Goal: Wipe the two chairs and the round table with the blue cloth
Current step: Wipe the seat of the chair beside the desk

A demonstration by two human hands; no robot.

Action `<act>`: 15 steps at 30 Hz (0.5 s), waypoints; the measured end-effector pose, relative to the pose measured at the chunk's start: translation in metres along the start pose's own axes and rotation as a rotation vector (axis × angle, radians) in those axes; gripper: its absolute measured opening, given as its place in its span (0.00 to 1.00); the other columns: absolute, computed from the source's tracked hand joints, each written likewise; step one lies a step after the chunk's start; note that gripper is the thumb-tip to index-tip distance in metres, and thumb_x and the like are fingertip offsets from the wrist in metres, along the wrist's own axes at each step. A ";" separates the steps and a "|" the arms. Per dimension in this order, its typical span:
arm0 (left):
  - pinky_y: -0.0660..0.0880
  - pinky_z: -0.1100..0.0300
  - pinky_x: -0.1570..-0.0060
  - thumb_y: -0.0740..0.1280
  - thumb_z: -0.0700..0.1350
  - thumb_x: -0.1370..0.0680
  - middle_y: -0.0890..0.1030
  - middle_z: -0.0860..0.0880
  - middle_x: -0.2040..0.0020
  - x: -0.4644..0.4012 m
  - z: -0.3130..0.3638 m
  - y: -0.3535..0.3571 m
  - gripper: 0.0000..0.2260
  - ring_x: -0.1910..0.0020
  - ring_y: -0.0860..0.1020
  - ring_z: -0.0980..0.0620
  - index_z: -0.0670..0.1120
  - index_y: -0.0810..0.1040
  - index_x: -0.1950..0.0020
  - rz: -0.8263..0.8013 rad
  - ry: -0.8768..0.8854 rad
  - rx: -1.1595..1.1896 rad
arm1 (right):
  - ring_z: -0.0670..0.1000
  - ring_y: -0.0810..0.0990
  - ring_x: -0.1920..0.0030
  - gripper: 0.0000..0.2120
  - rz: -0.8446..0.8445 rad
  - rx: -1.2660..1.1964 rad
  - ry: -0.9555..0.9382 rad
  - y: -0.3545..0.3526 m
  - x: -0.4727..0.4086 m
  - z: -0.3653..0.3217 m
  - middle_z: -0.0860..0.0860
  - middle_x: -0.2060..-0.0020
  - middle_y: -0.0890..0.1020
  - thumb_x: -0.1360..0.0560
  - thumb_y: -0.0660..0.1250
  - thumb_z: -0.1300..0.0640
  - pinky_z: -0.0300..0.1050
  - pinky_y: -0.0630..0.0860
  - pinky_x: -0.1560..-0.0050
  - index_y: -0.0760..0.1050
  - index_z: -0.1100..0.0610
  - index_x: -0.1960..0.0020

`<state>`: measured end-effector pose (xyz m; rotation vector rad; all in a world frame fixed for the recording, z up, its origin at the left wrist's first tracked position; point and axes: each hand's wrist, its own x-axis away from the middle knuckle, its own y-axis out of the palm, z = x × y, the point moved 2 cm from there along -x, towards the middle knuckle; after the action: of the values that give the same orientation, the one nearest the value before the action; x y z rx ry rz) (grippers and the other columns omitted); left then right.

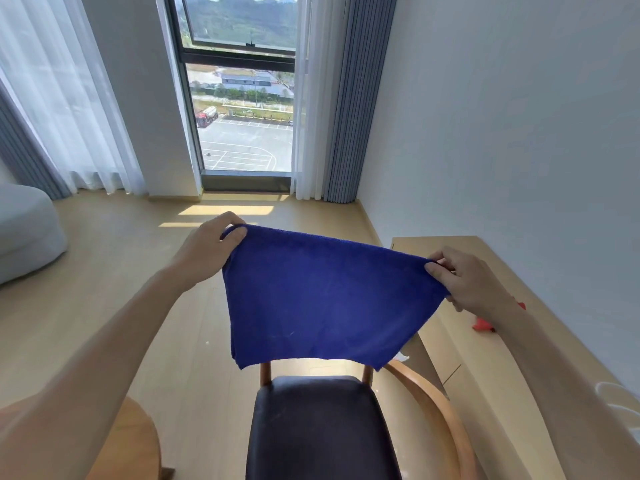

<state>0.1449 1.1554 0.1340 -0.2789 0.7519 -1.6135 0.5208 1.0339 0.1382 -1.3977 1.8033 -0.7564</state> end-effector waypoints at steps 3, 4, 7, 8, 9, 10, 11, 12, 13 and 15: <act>0.79 0.53 0.59 0.60 0.44 0.18 0.78 0.52 0.58 0.001 -0.003 -0.001 0.07 0.58 0.77 0.51 0.51 0.76 0.51 -0.071 -0.046 0.072 | 0.50 0.75 0.76 0.05 -0.044 -0.021 0.007 -0.003 0.001 0.006 0.44 0.70 0.78 0.20 0.61 0.61 0.39 0.72 0.69 0.75 0.55 0.50; 0.80 0.53 0.59 0.60 0.44 0.18 0.79 0.51 0.58 0.002 -0.003 -0.001 0.07 0.57 0.77 0.50 0.50 0.76 0.51 -0.085 -0.055 0.073 | 0.51 0.76 0.74 0.05 -0.050 -0.027 0.012 -0.004 0.001 0.008 0.45 0.69 0.79 0.20 0.62 0.61 0.40 0.73 0.67 0.76 0.54 0.50; 0.81 0.50 0.56 0.59 0.41 0.17 0.80 0.48 0.57 0.005 -0.005 -0.001 0.09 0.56 0.78 0.48 0.47 0.77 0.52 -0.142 -0.070 0.066 | 0.48 0.76 0.70 0.08 -0.079 -0.031 0.026 -0.005 0.001 0.010 0.45 0.64 0.81 0.22 0.63 0.64 0.38 0.72 0.66 0.77 0.53 0.48; 0.81 0.50 0.55 0.58 0.40 0.17 0.80 0.48 0.57 0.006 -0.005 0.000 0.09 0.55 0.79 0.48 0.46 0.78 0.52 -0.167 -0.069 0.054 | 0.45 0.76 0.68 0.09 -0.090 -0.029 0.027 -0.005 0.002 0.011 0.45 0.62 0.81 0.22 0.63 0.65 0.37 0.71 0.65 0.78 0.53 0.49; 0.81 0.49 0.54 0.58 0.39 0.17 0.80 0.48 0.57 0.007 -0.005 0.000 0.09 0.55 0.79 0.48 0.46 0.78 0.52 -0.190 -0.067 0.038 | 0.44 0.76 0.66 0.10 -0.097 -0.024 0.026 -0.005 0.002 0.012 0.45 0.62 0.81 0.22 0.63 0.66 0.36 0.71 0.64 0.78 0.53 0.49; 0.81 0.49 0.53 0.58 0.39 0.18 0.80 0.48 0.57 0.008 -0.005 0.000 0.09 0.54 0.79 0.48 0.46 0.78 0.52 -0.207 -0.067 0.023 | 0.44 0.76 0.64 0.10 -0.095 -0.012 0.021 -0.004 0.003 0.012 0.45 0.61 0.81 0.23 0.64 0.66 0.37 0.70 0.63 0.78 0.53 0.50; 0.81 0.48 0.52 0.59 0.38 0.18 0.81 0.48 0.57 0.008 -0.006 -0.001 0.09 0.54 0.79 0.48 0.46 0.78 0.52 -0.222 -0.067 0.008 | 0.44 0.76 0.62 0.10 -0.089 0.012 0.013 -0.004 0.003 0.012 0.46 0.61 0.81 0.23 0.64 0.66 0.39 0.70 0.62 0.79 0.53 0.51; 0.80 0.47 0.51 0.59 0.38 0.18 0.81 0.48 0.57 0.009 -0.006 -0.001 0.09 0.54 0.79 0.48 0.46 0.78 0.52 -0.237 -0.066 -0.012 | 0.45 0.76 0.61 0.09 -0.082 0.043 0.003 -0.003 0.003 0.013 0.47 0.61 0.81 0.23 0.65 0.65 0.39 0.69 0.61 0.79 0.53 0.52; 0.80 0.47 0.49 0.59 0.38 0.18 0.81 0.48 0.56 0.009 -0.007 -0.002 0.09 0.53 0.79 0.48 0.45 0.78 0.52 -0.254 -0.065 -0.034 | 0.47 0.76 0.60 0.08 -0.073 0.079 -0.003 -0.001 0.003 0.015 0.48 0.61 0.81 0.23 0.65 0.65 0.39 0.69 0.61 0.80 0.54 0.53; 0.79 0.46 0.47 0.60 0.38 0.18 0.81 0.47 0.56 0.010 -0.007 -0.001 0.09 0.52 0.79 0.47 0.44 0.79 0.51 -0.278 -0.057 -0.057 | 0.49 0.75 0.59 0.07 -0.055 0.133 -0.004 0.002 0.003 0.019 0.49 0.61 0.79 0.24 0.66 0.64 0.40 0.68 0.61 0.81 0.56 0.54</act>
<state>0.1378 1.1482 0.1268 -0.4860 0.7406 -1.8391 0.5350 1.0312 0.1250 -1.3646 1.6850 -0.8853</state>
